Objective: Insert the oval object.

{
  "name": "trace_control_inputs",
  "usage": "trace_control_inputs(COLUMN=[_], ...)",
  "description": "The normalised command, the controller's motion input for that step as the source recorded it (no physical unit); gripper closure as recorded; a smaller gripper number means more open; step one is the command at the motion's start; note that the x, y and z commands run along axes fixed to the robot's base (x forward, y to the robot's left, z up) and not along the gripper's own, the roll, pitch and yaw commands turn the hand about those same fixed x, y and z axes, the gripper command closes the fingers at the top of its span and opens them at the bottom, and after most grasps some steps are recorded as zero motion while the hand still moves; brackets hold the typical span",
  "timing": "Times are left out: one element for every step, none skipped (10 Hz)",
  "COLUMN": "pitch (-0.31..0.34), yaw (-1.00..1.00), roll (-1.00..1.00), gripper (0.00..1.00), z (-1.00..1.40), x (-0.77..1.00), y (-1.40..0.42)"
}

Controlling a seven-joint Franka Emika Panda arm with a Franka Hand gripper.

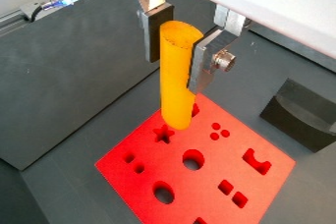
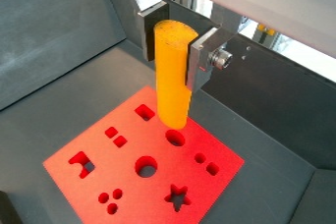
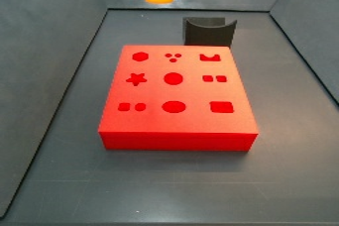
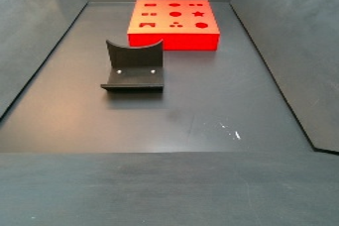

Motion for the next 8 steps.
trace_control_inputs(pitch=[0.020, 0.013, 0.000, 0.000, 0.000, 0.010, 0.000, -0.059], yaw=[0.05, 0.24, 0.22, 0.17, 0.12, 0.02, 0.00, -0.01], roll=[0.09, 0.12, 0.12, 0.12, 0.28, 0.34, 0.31, 0.11], gripper=[1.00, 1.00, 1.00, 1.00, 1.00, 1.00, 1.00, 1.00], z=[-0.40, -0.55, -0.61, -0.67, -0.69, -0.57, -0.65, -0.79], x=[0.35, 0.68, 0.72, 0.73, 0.65, 0.58, 0.60, 0.37], y=[-0.25, -0.43, -0.45, -0.46, -0.48, -0.52, -0.48, -0.04])
